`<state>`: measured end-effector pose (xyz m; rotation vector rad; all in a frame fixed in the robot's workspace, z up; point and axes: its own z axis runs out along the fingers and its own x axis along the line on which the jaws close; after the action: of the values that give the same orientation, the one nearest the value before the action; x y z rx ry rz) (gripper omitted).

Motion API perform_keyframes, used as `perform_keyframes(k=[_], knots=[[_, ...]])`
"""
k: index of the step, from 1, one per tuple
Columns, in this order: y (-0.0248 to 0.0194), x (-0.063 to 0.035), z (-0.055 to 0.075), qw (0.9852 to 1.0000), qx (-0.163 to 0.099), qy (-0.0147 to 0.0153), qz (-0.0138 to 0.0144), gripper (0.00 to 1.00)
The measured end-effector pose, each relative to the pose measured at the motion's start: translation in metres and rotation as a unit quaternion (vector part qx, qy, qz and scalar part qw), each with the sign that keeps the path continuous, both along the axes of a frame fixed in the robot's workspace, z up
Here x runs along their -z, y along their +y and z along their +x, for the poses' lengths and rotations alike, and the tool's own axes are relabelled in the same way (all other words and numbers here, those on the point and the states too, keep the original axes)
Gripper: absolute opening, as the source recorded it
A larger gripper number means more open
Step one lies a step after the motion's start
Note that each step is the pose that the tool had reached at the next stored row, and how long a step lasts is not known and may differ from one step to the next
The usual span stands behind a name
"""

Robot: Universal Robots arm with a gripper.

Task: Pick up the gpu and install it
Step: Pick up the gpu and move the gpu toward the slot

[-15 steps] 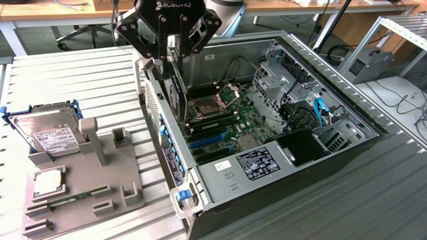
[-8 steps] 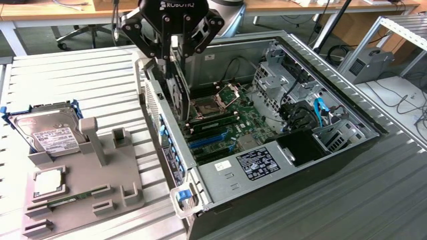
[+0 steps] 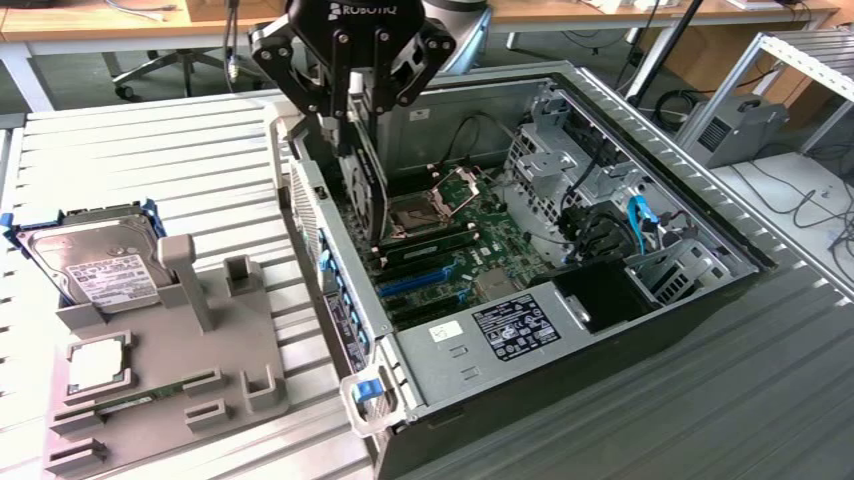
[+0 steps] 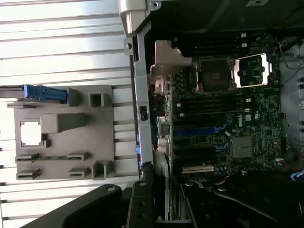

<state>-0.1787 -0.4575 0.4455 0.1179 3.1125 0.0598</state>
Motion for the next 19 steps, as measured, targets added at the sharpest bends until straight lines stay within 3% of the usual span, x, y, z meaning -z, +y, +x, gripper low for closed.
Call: perform_keyframes(k=[14,15,19], knots=[[0.0,0.0002,0.012,1.0,0.0,0.0,-0.0006,0.26],[0.0,0.0004,0.018,1.0,0.0,0.0,-0.0015,0.26],[0.0,0.0006,0.022,1.0,0.0,0.0,-0.0023,0.26]])
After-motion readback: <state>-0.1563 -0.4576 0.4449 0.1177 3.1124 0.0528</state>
